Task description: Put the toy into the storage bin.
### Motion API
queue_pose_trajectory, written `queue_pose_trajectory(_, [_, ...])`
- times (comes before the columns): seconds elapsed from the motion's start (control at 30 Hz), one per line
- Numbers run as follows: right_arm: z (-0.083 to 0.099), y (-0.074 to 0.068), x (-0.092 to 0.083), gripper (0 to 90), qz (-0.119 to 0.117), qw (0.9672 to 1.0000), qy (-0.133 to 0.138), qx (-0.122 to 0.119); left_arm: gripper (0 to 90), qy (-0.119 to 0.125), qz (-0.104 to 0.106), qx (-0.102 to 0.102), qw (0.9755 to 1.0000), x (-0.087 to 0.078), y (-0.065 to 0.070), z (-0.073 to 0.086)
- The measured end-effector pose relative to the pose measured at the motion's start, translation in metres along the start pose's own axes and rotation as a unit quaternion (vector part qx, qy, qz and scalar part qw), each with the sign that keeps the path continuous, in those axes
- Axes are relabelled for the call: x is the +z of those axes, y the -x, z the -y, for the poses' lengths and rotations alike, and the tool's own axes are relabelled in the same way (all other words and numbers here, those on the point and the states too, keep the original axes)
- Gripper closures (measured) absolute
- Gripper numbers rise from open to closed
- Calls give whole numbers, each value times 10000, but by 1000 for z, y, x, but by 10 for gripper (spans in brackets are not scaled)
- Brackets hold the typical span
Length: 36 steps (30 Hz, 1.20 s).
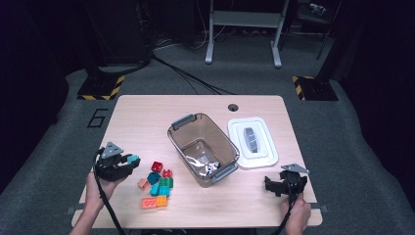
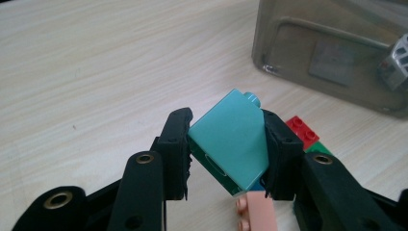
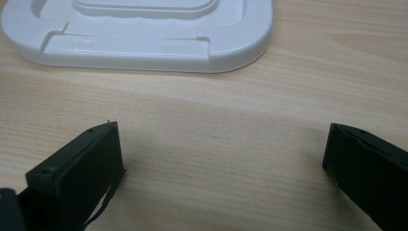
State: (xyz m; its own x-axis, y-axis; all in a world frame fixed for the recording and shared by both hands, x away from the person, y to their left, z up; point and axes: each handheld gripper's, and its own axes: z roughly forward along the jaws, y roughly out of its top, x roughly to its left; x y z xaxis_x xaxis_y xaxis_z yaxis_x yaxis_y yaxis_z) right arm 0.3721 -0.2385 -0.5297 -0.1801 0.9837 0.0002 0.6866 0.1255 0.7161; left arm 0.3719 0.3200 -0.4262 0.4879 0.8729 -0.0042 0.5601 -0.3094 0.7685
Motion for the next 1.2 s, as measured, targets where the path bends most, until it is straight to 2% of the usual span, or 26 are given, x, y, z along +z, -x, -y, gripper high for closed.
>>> queue_pose_trajectory(0.37, [0,-1,0,0,-4,10000,-14,41,599,104,70,195,9997,0,4,-33])
queue_pose_trajectory(0.7, [0,-1,0,0,-5,10000,-12,37,598,152,204,371,9990,6,14,-63])
queue_pose_trajectory(0.97, [0,-1,0,0,-7,10000,-11,33,598,169,369,453,9981,15,28,-84])
queue_pose_trajectory(1.2, [0,-1,0,0,-5,10000,-13,36,598,167,607,629,9960,21,47,-102])
